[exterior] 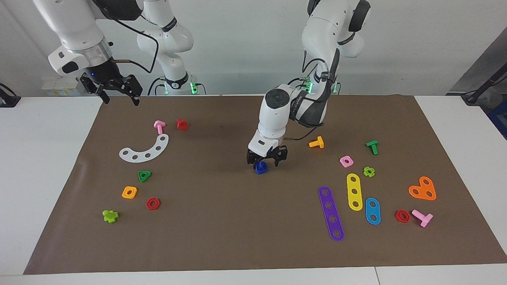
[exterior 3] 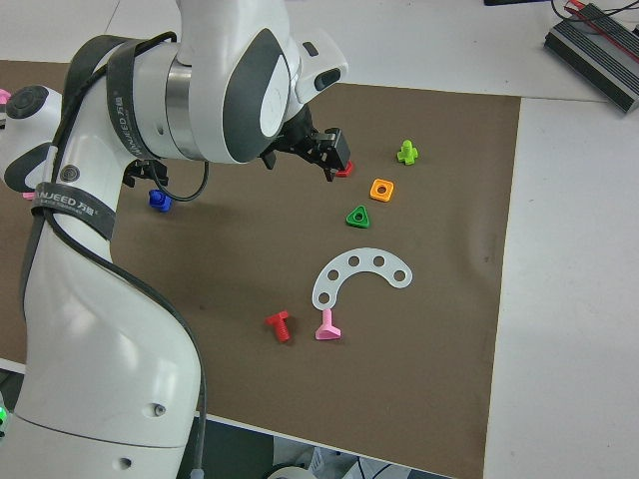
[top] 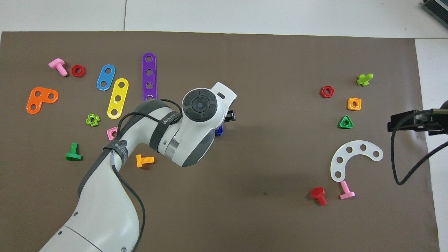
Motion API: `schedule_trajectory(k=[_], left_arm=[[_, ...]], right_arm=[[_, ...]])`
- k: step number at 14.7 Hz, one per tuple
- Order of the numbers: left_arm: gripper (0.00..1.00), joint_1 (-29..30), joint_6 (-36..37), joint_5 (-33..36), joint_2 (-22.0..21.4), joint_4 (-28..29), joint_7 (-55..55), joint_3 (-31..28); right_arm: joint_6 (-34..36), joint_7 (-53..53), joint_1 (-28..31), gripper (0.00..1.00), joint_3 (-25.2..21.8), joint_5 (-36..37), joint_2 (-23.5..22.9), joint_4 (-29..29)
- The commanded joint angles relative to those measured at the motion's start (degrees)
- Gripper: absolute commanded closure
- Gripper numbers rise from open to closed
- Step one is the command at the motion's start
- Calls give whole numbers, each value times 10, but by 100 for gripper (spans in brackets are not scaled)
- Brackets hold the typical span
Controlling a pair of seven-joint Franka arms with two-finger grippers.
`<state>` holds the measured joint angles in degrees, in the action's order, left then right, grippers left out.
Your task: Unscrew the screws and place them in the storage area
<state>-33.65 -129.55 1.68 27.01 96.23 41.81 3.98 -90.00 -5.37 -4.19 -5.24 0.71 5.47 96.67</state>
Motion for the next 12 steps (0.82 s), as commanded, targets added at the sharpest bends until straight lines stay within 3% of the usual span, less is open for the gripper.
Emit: schedule_trajectory(k=[1, 4, 12], left_arm=[[7, -16, -19, 15, 7, 5, 10, -10], [9, -19, -19, 30, 12, 12, 10, -9], [28, -25, -30, 30, 12, 27, 10, -9]], right_arm=[[-3, 9, 2, 0, 1, -1, 10, 11], [-3, 9, 2, 0, 1, -1, 10, 11], [-3, 9, 2, 0, 1, -1, 10, 11]])
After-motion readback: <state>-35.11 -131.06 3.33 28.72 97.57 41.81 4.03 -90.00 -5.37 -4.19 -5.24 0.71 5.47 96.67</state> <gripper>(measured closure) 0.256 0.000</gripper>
